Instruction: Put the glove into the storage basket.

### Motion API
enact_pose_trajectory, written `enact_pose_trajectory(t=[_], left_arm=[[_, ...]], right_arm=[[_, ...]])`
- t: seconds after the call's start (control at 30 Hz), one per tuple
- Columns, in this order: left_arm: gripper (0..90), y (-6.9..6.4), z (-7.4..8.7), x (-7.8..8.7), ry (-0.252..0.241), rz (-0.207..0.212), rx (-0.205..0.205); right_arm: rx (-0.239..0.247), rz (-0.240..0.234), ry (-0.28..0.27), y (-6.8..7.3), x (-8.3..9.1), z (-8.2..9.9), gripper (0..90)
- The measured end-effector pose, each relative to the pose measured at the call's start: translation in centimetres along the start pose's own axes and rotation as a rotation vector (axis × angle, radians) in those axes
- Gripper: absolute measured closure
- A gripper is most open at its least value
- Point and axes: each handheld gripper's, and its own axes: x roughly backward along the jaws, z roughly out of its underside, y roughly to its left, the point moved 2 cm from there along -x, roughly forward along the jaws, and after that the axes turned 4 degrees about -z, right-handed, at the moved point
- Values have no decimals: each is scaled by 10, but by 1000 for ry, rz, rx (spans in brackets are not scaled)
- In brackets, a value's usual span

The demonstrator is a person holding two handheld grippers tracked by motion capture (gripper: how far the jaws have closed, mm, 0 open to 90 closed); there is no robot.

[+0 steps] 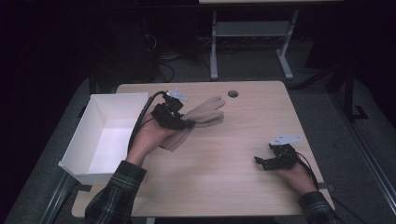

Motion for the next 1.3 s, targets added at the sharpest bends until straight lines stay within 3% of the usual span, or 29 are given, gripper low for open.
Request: enact_pose_trajectory(t=[0.5, 0.8, 1.3], left_arm=[[685, 20, 2, 31, -24, -37, 42], [685, 35, 5, 51, -36, -80, 68], [683, 65, 30, 76, -44, -149, 145]], right_arm=[[1, 3, -1, 0, 0, 0, 129], [0, 3, -1, 0, 0, 0, 129], [0, 4, -1, 0, 0, 0, 129]])
